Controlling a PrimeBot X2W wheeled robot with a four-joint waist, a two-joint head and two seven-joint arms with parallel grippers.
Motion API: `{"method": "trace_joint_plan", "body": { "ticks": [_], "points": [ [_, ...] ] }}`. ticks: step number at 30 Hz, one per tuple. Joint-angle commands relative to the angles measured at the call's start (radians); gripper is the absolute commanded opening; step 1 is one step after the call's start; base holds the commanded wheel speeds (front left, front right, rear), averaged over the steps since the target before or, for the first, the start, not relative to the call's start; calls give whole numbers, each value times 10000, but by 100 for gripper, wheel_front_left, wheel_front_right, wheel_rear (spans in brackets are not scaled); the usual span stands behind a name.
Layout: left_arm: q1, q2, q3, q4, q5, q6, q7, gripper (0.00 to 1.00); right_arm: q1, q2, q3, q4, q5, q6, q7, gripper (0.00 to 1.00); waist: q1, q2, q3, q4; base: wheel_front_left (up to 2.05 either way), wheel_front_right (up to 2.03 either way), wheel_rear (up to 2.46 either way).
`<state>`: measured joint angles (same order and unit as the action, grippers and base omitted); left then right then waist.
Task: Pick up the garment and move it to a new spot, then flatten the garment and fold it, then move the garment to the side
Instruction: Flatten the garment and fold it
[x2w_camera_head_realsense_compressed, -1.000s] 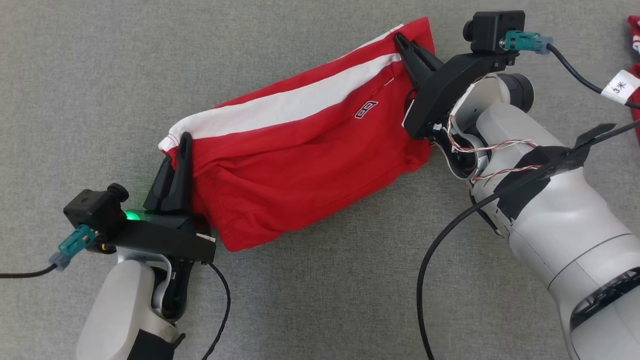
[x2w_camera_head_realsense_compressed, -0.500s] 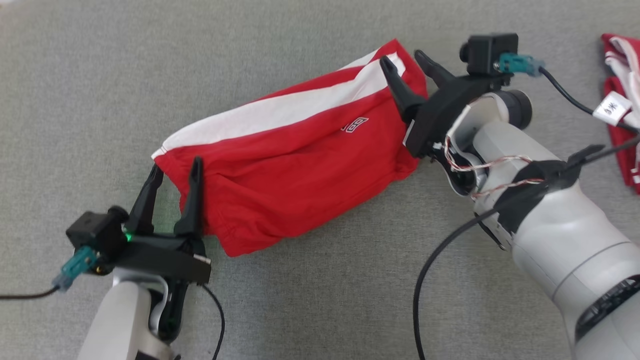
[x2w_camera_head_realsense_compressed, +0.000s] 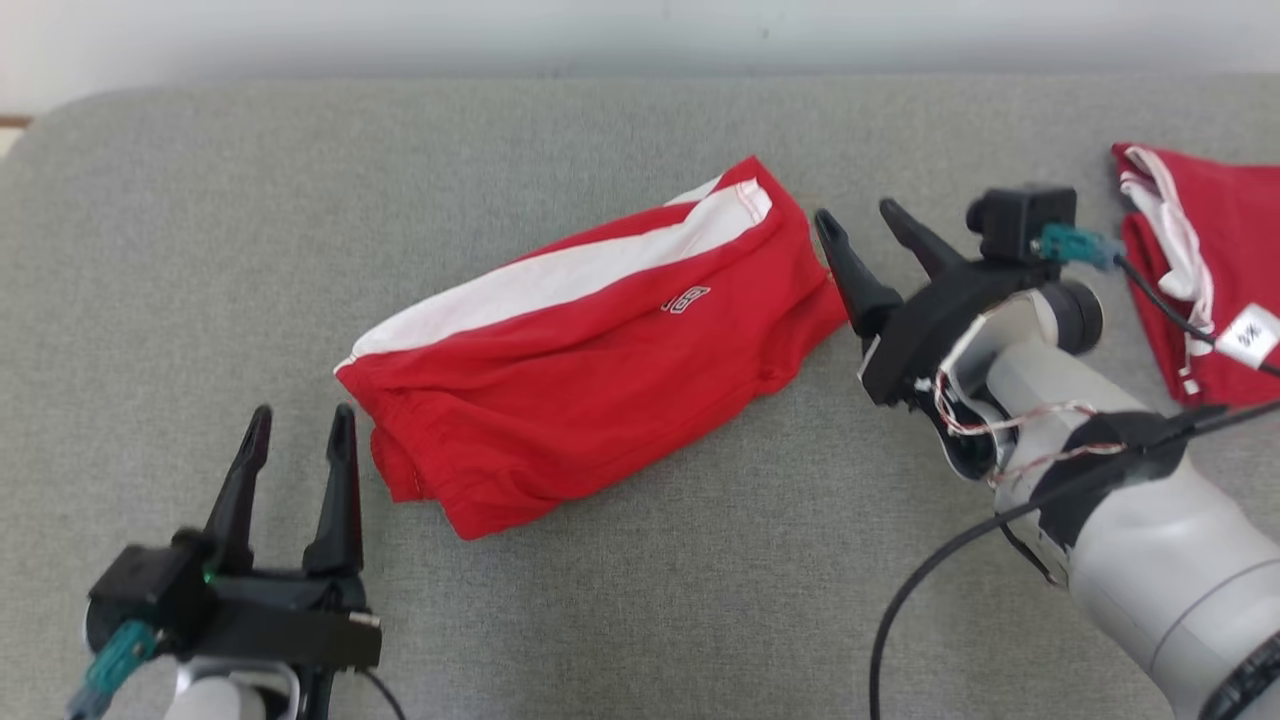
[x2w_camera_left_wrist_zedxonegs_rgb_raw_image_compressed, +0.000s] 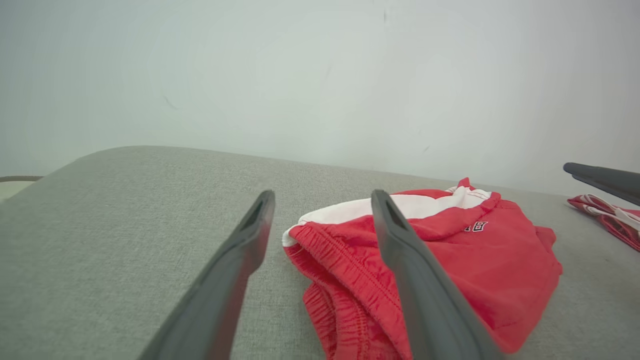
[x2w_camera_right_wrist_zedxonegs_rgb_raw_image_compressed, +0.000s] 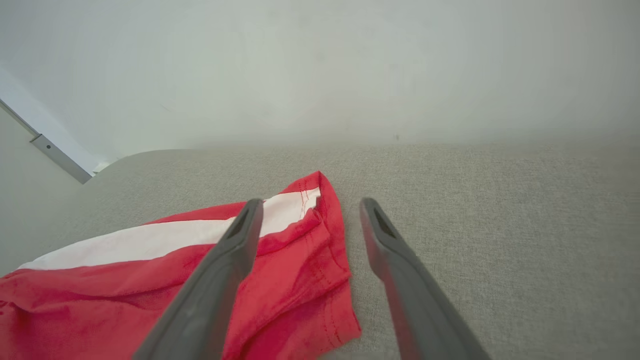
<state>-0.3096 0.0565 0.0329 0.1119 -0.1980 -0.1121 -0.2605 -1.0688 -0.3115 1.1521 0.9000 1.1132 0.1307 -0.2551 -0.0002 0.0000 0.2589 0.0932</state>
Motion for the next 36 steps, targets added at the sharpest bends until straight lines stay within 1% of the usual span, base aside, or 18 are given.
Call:
{"method": "trace_joint_plan", "body": {
  "ticks": [1,3,6,10,19,27,36],
  "points": [
    [344,-11,116,-205,112,72,-36,100,277,-89,23,-8,118,2,-51,100,2,0,-285,-39,0,0,0],
    [453,-18,167,-336,151,89,-36,100,366,-119,25,0,166,2,-68,100,2,0,-345,-34,0,0,0],
    [842,-37,258,-685,406,225,-36,100,640,-197,-17,64,322,2,-87,100,2,0,-520,-10,0,0,0],
    [1245,-45,347,-1093,447,355,-37,100,973,-284,-94,197,513,2,-104,100,2,0,-685,82,0,0,0],
    [1513,-54,189,-1417,170,593,-36,100,1292,-325,-94,627,809,2,-112,100,2,0,-584,427,0,0,0],
    [1343,-53,-14,-1512,54,699,-36,100,996,-87,32,1050,1035,2,73,100,2,0,-303,681,0,0,0],
    [1096,-54,-335,-1498,-130,847,-36,100,579,83,19,1754,1379,2,523,100,2,0,120,1046,0,0,0]
  ]
}}
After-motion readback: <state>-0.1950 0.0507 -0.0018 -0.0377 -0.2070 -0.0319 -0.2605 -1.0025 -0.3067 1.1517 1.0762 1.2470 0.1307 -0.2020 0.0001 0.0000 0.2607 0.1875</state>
